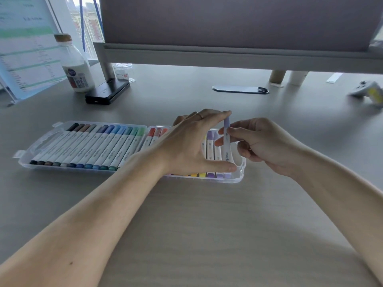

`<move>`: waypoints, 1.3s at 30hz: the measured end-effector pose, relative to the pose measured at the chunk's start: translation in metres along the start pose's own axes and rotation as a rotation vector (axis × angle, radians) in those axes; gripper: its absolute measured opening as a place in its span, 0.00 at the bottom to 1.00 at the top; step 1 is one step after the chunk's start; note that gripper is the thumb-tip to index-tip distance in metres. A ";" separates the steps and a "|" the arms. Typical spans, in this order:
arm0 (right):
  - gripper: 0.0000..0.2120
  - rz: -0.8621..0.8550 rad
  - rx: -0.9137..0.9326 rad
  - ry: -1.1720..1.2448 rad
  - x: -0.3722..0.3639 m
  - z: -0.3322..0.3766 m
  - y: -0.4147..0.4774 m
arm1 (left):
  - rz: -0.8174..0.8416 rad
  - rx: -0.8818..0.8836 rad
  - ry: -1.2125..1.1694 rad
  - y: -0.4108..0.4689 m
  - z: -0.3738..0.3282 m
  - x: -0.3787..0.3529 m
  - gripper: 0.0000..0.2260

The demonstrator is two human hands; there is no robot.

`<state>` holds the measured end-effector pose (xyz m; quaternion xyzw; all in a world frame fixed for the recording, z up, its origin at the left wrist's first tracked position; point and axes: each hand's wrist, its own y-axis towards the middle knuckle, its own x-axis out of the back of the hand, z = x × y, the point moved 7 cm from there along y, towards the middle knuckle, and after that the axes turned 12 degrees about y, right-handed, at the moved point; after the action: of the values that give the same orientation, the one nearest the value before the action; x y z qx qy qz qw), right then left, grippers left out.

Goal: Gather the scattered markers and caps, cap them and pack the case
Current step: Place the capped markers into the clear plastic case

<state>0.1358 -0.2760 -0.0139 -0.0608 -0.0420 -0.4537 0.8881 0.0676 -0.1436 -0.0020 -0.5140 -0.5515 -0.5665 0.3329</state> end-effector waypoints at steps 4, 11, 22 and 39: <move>0.11 -0.020 0.008 -0.104 0.005 -0.005 0.003 | 0.036 0.003 0.011 0.001 0.000 -0.002 0.51; 0.06 -0.101 0.116 -0.188 0.013 -0.001 0.002 | 0.083 0.017 0.000 0.001 0.001 -0.006 0.48; 0.20 -0.105 0.136 -0.318 0.015 -0.003 0.003 | 0.138 0.010 0.012 0.001 0.002 -0.012 0.43; 0.29 -0.046 0.094 -0.337 0.015 -0.006 0.002 | 0.262 0.067 0.055 -0.005 0.001 -0.009 0.49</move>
<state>0.1463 -0.2879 -0.0176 -0.0935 -0.2127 -0.4547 0.8598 0.0659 -0.1436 -0.0120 -0.5547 -0.4888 -0.5134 0.4358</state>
